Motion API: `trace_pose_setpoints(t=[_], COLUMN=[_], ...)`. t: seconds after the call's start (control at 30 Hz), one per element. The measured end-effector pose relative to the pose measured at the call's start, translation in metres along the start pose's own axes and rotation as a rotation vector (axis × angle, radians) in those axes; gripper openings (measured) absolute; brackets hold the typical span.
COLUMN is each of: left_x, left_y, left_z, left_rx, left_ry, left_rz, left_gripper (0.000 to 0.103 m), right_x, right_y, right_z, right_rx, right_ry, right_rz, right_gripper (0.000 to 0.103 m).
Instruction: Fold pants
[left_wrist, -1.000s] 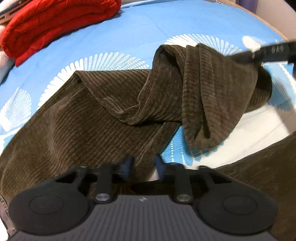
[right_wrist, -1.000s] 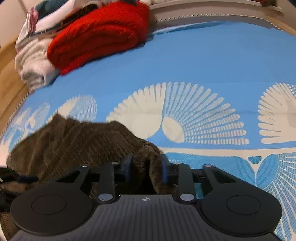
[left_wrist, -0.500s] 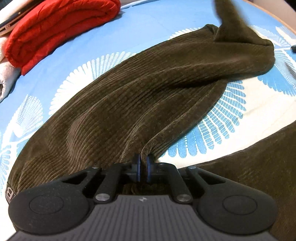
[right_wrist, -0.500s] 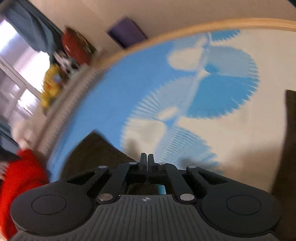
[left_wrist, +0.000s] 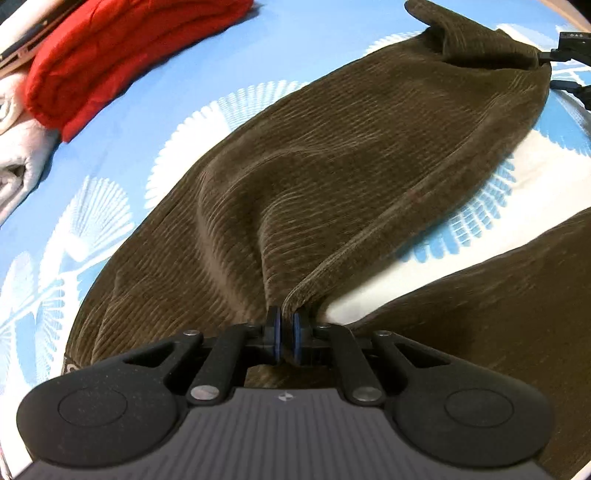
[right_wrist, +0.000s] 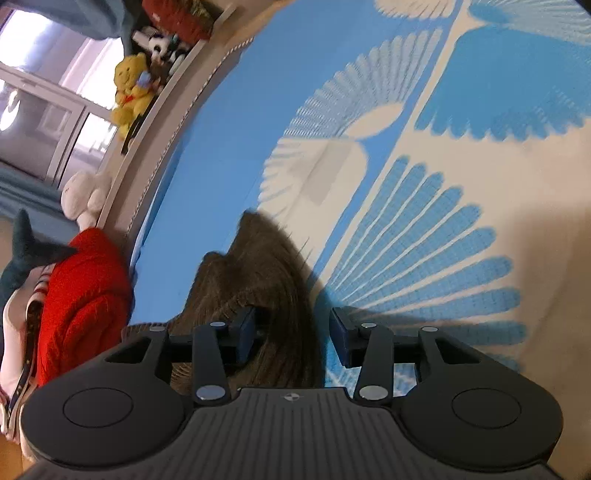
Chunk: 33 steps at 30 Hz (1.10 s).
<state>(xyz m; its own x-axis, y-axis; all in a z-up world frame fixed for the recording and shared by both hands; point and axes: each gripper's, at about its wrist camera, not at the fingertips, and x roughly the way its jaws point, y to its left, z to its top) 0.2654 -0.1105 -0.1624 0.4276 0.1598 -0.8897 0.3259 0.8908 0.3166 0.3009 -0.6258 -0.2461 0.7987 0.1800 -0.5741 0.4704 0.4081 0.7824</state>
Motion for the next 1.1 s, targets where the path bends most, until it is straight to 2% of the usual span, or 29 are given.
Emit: trace_pose_setpoints(t=[0.1, 0.4, 0.67, 0.73, 0.77, 0.87, 0.9, 0.93, 1.0, 1.03, 1.07, 1.1], left_x=[-0.001, -0.004, -0.009, -0.008, -0.007, -0.004, -0.003, -0.004, -0.006, -0.008, -0.008, -0.007], left_y=[0.001, 0.001, 0.005, 0.003, 0.003, 0.005, 0.006, 0.007, 0.006, 0.004, 0.0, -0.004], left_z=[0.003, -0.01, -0.012, -0.011, -0.01, -0.008, -0.006, -0.004, 0.0, 0.002, 0.003, 0.002], left_rx=[-0.018, 0.045, 0.025, 0.02, 0.018, 0.0, -0.012, -0.024, -0.04, -0.04, -0.03, -0.006], left_ry=[0.003, 0.012, 0.019, 0.019, 0.018, 0.017, 0.012, 0.005, -0.023, -0.036, -0.035, -0.031], left_rz=[-0.027, 0.004, 0.01, 0.009, 0.008, -0.004, -0.019, -0.038, -0.108, -0.142, -0.166, -0.169], left_gripper=[0.007, 0.008, 0.008, 0.008, 0.008, 0.008, 0.007, 0.008, 0.008, 0.008, 0.008, 0.008], right_x=[0.008, 0.025, 0.04, 0.043, 0.045, 0.039, 0.031, 0.015, -0.022, -0.048, -0.062, -0.071], right_y=[0.005, -0.005, 0.007, 0.016, 0.02, 0.035, 0.042, 0.05, 0.056, 0.055, 0.052, 0.045], right_z=[-0.001, 0.007, 0.006, 0.006, 0.006, 0.007, 0.009, 0.013, 0.019, 0.018, 0.016, 0.013], right_rx=[0.016, 0.171, 0.109, 0.028, -0.012, -0.12, -0.141, -0.164, -0.143, -0.108, -0.072, -0.027], right_ry=[-0.004, -0.043, -0.05, -0.051, -0.039, -0.045, -0.069, -0.131, -0.296, -0.425, -0.489, -0.507], right_rz=[0.022, 0.107, 0.113, 0.063, 0.027, 0.003, 0.008, 0.012, 0.003, -0.077, -0.181, -0.279], right_gripper=[0.049, 0.053, 0.052, 0.037, 0.012, 0.012, 0.011, 0.011, 0.01, 0.01, 0.01, 0.01])
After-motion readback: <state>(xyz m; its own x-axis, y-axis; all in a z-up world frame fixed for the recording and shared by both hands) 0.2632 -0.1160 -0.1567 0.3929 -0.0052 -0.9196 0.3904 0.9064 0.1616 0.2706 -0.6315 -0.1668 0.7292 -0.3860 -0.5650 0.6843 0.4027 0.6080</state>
